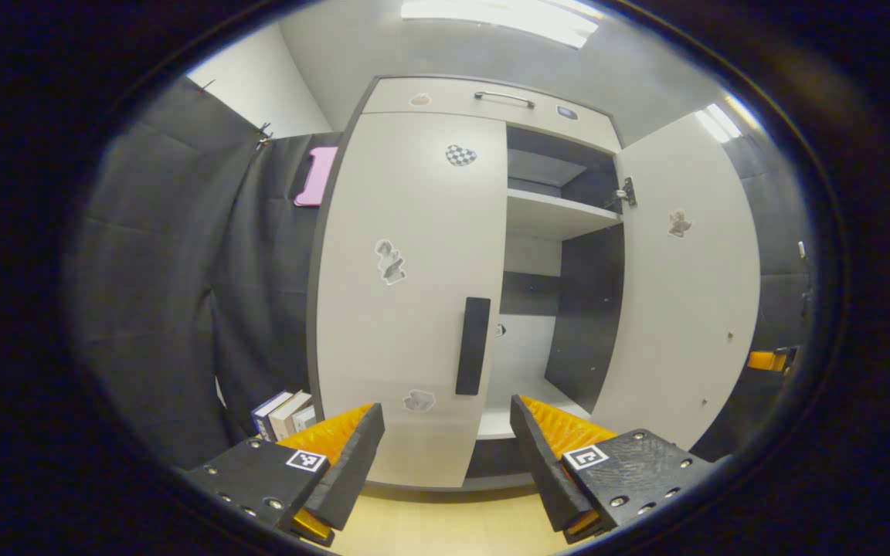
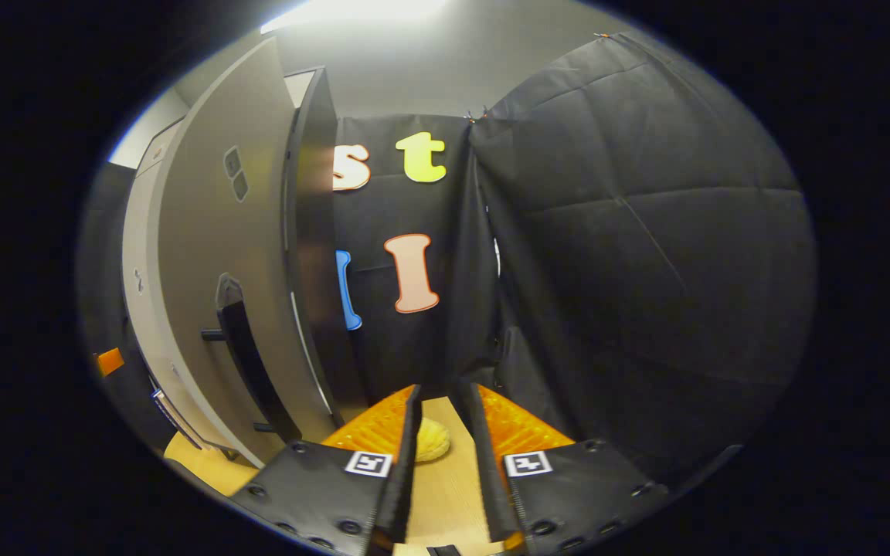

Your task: Open the right door of the double-door shoe cabinet with the right hand, and open the left door with the left hand.

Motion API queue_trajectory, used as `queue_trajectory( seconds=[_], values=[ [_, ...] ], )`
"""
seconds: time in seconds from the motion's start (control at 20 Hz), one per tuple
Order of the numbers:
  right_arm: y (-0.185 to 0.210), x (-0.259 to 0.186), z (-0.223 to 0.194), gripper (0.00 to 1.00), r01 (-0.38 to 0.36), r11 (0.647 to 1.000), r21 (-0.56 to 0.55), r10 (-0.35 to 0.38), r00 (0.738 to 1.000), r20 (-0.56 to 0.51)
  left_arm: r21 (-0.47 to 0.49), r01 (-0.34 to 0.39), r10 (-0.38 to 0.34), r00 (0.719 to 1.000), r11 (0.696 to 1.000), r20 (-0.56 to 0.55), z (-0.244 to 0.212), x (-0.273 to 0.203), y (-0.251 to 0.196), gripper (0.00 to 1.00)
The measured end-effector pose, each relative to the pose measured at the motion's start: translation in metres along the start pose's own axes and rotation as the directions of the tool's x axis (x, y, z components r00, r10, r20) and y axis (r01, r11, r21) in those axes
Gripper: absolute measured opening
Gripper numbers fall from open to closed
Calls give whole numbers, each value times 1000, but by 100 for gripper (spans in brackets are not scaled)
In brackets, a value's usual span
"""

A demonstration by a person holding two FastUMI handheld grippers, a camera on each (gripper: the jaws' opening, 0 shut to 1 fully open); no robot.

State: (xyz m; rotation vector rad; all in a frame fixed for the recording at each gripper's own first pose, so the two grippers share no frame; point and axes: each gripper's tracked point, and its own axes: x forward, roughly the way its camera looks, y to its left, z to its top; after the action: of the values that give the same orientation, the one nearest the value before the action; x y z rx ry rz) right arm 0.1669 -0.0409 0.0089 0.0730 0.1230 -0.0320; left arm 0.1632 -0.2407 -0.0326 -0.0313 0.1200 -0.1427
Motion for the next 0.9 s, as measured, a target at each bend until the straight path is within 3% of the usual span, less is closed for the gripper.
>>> queue_trajectory(
  seconds=[0.15, 0.2, 0.25, 0.3, 0.5, 0.75, 0.8, 0.85, 0.9],
  values=[
    [-11, 1, -6, 86, 78, 997, 8, -78, 997, -8, 0, 30, -30, 1000, 1000, 3, -2, 41, -5, 95],
    [-14, -3, -6, 96, 107, 994, 4, -107, 994, -10, 0, 41, -41, 999, 999, 10, 1, 51, -7, 96],
    [-18, -6, -7, 94, 136, 991, 2, -136, 991, -7, 9, 47, -48, 999, 999, 21, 3, 62, -7, 95],
    [-20, -9, -6, 98, 160, 987, 3, -160, 987, -5, 23, 53, -54, 998, 998, 31, 7, 74, -7, 95],
    [-28, -26, -10, 98, 242, 970, 9, -242, 970, 1, 57, 87, -89, 995, 995, 40, 11, 117, -12, 93],
    [-39, -57, -22, 98, 326, 945, -18, -326, 945, -5, 34, 85, -87, 995, 996, 50, 7, 150, -18, 93],
    [-39, -62, -24, 98, 334, 942, -23, -334, 942, -3, 31, 77, -79, 996, 997, 46, 4, 153, -19, 72],
    [-42, -67, -27, 98, 343, 939, -32, -343, 939, -4, 33, 78, -79, 996, 996, 44, 3, 157, -22, 64],
    [-44, -70, -29, 98, 350, 936, -42, -351, 936, -7, 39, 76, -78, 996, 996, 44, 3, 159, -24, 64]
  ],
)
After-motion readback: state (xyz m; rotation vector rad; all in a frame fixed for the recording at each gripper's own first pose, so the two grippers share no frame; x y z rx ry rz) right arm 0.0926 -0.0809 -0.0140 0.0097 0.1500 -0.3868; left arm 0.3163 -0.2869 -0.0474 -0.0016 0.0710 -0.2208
